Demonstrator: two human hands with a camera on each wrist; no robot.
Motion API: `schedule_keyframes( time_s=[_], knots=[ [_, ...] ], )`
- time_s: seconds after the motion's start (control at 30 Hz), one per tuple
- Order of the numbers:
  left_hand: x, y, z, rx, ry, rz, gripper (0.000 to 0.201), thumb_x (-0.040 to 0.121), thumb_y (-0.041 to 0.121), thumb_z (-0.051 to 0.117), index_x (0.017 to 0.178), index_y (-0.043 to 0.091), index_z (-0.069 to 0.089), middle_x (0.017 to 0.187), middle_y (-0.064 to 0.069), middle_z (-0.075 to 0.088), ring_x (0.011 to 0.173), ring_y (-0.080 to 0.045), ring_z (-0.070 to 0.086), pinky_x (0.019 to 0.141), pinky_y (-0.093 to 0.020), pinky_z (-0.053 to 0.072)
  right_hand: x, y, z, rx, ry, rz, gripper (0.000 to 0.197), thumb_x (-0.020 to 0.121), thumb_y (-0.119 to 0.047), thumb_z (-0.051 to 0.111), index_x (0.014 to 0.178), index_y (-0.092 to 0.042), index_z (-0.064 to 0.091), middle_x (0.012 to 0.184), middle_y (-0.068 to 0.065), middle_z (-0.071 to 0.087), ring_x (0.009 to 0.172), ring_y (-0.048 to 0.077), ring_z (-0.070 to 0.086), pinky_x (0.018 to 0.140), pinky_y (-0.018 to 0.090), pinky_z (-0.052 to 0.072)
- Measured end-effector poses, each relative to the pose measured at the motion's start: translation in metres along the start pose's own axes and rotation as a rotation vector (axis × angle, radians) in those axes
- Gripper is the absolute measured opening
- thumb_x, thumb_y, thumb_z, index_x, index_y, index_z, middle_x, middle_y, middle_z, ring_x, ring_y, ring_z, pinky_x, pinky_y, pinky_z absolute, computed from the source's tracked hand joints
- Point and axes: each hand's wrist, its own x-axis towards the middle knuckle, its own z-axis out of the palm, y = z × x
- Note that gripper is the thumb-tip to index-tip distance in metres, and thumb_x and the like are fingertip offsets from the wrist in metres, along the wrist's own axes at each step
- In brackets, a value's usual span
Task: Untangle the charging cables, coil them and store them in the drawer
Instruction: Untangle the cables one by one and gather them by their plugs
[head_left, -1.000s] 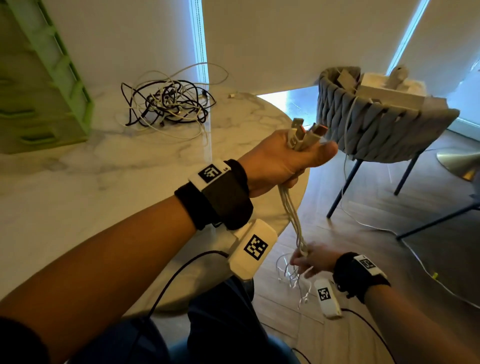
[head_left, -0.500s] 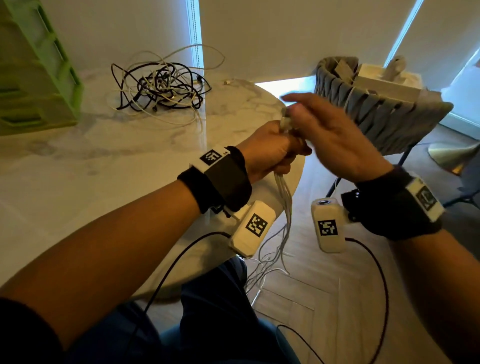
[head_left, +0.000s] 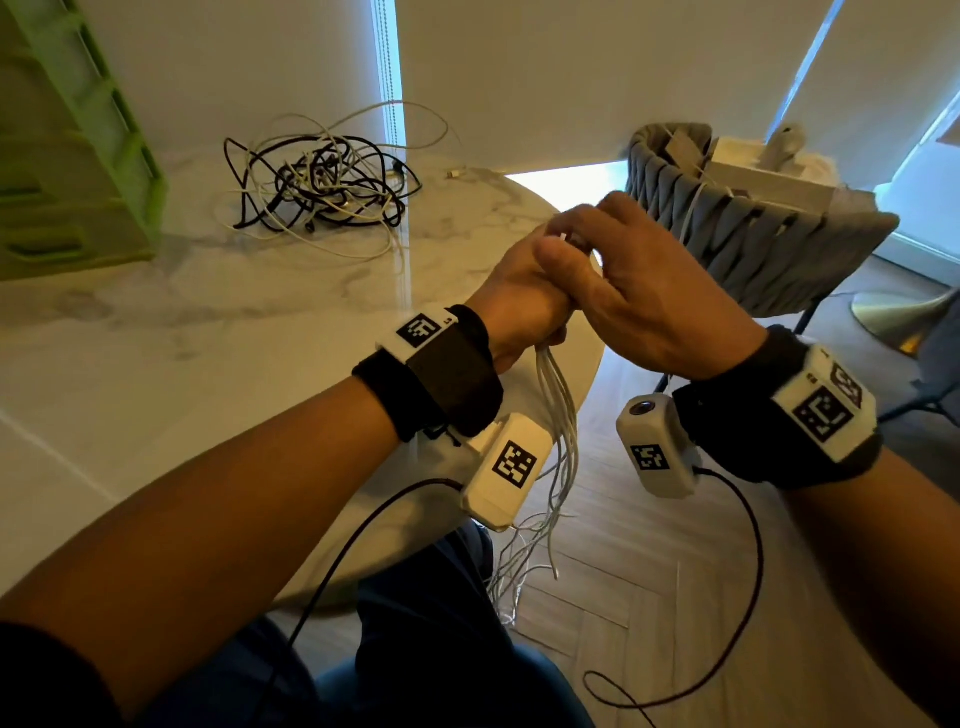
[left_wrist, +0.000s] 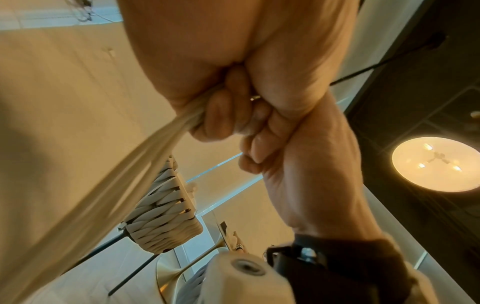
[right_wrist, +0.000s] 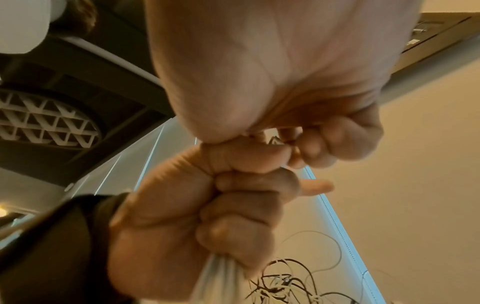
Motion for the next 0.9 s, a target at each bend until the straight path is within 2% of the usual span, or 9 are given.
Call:
schedule_keyframes(
  time_s=[0.13,0.27,0.4,0.5,0.67,0.73,0.8,0.87,0.9],
  knots=[
    [0.001,0.002,0.003,0.033,-0.029,0.011,0.035,0.088,-0.015,0.045,0.081,0.019,0.046,0.044,0.01,0.042,0.038,-0.003,0.036,0.039,-0.019,0.031,0.003,0.004,-0.003,-0.006,-0.01,-0.05,0.041,0.099,-0.048,0.025,0.11,-0.018,0.051,0.092,0.001,0.054,0.078,0.018,0.054,0.066,0.024,0.036],
    [-0.003,0.005,0.005,0.096,-0.065,-0.001,0.041,0.086,-0.02,0.044,0.084,0.021,0.043,0.06,0.0,0.042,0.037,0.0,0.044,0.04,-0.015,0.036,0.001,0.004,-0.005,-0.165,-0.021,-0.001,0.058,0.091,-0.062,0.016,0.116,-0.02,0.048,0.081,0.0,0.056,0.06,0.01,0.051,0.055,0.023,0.035],
    [-0.003,0.008,0.007,0.108,-0.091,-0.018,0.041,0.082,-0.021,0.046,0.076,0.019,0.043,0.049,0.009,0.044,0.036,-0.001,0.041,0.041,-0.016,0.035,0.002,0.006,-0.007,-0.241,0.013,-0.048,0.053,0.095,-0.054,0.02,0.112,-0.015,0.052,0.08,0.002,0.057,0.057,0.011,0.048,0.052,0.021,0.03],
    [-0.004,0.016,0.008,0.129,-0.101,-0.042,0.036,0.084,-0.017,0.048,0.07,0.016,0.045,0.044,0.01,0.045,0.038,-0.003,0.043,0.043,-0.017,0.037,0.003,0.009,-0.013,-0.23,0.055,-0.185,0.05,0.098,-0.045,0.025,0.102,-0.005,0.056,0.074,0.0,0.048,0.051,0.01,0.039,0.05,0.018,0.025],
    [-0.006,0.02,0.011,0.156,-0.167,-0.148,0.031,0.089,-0.01,0.043,0.066,0.01,0.045,0.059,-0.005,0.038,0.05,-0.013,0.036,0.05,-0.024,0.039,-0.005,0.014,-0.013,-0.213,0.088,-0.158,0.053,0.096,-0.048,0.019,0.096,-0.01,0.056,0.071,0.002,0.051,0.051,0.002,0.04,0.052,0.015,0.024],
    [-0.007,0.019,0.012,0.16,-0.216,-0.199,0.027,0.093,-0.002,0.043,0.069,0.01,0.047,0.06,-0.004,0.038,0.049,-0.012,0.037,0.051,-0.025,0.041,-0.012,0.015,-0.011,-0.062,0.144,-0.114,0.042,0.096,-0.05,0.027,0.093,-0.018,0.055,0.069,0.0,0.051,0.053,0.005,0.046,0.053,0.012,0.032],
    [-0.008,0.019,0.012,0.15,-0.242,-0.261,0.029,0.098,0.013,0.045,0.069,0.014,0.044,0.057,0.0,0.033,0.048,-0.012,0.032,0.049,-0.025,0.038,-0.023,0.022,-0.008,0.372,0.224,-0.013,0.029,0.091,-0.049,0.045,0.1,-0.023,0.053,0.066,-0.001,0.051,0.053,0.008,0.047,0.053,0.014,0.04],
    [-0.009,0.02,0.011,0.11,-0.209,-0.272,0.04,0.1,0.025,0.047,0.061,0.017,0.039,0.051,0.004,0.028,0.045,-0.012,0.025,0.045,-0.023,0.029,-0.038,0.032,-0.004,0.927,0.175,0.158,0.043,0.079,-0.053,0.066,0.111,-0.029,0.05,0.061,-0.006,0.044,0.049,0.01,0.039,0.047,0.021,0.036],
    [-0.009,0.021,0.012,0.081,-0.196,-0.253,0.044,0.1,0.027,0.048,0.058,0.018,0.036,0.049,0.005,0.026,0.044,-0.012,0.023,0.044,-0.023,0.026,-0.047,0.039,0.003,1.099,0.051,0.25,0.055,0.07,-0.056,0.075,0.113,-0.03,0.051,0.059,-0.007,0.043,0.048,0.01,0.035,0.045,0.022,0.033]
  ],
)
